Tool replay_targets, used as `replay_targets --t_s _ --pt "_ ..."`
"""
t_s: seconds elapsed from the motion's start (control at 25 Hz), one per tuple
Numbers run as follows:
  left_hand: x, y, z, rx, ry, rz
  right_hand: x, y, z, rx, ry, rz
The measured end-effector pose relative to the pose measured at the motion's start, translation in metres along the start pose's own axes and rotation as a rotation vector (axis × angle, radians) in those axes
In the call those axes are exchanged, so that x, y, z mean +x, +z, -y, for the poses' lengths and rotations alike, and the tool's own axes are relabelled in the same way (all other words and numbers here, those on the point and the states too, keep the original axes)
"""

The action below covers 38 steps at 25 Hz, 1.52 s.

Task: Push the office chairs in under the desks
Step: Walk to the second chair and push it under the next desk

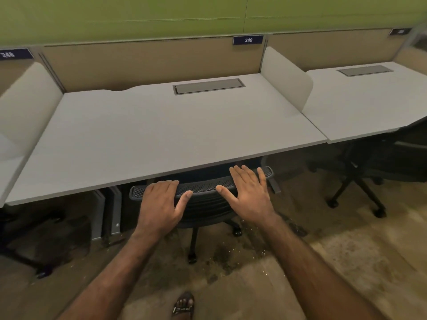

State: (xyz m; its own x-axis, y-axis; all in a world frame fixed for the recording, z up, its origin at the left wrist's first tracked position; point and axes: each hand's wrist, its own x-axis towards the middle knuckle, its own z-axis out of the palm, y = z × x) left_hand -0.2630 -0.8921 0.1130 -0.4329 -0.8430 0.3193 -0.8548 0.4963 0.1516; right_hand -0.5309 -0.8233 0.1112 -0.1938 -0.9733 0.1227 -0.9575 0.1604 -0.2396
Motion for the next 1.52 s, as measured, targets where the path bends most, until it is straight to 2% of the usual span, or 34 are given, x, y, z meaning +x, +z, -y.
replay_targets --t_s 0.28,0.52,0.72,1.12,1.52 --pt "-0.035 -0.009 -0.036 -0.015 -0.109 -0.050 -0.029 0.002 -0.022 0.029 -0.116 -0.032" --pt "-0.065 -0.005 -0.063 -0.006 -0.198 -0.183 -0.057 -0.005 -0.041 0.045 -0.211 -0.052" --pt "-0.089 0.006 -0.087 -0.105 -0.279 -0.237 -0.069 -0.007 -0.048 0.047 -0.243 -0.035" --pt "-0.060 0.006 -0.072 -0.150 -0.276 -0.204 -0.032 -0.013 -0.046 0.021 -0.274 -0.007" --pt "-0.001 0.018 -0.038 -0.136 -0.255 -0.122 0.035 -0.011 -0.035 0.022 -0.225 0.109"
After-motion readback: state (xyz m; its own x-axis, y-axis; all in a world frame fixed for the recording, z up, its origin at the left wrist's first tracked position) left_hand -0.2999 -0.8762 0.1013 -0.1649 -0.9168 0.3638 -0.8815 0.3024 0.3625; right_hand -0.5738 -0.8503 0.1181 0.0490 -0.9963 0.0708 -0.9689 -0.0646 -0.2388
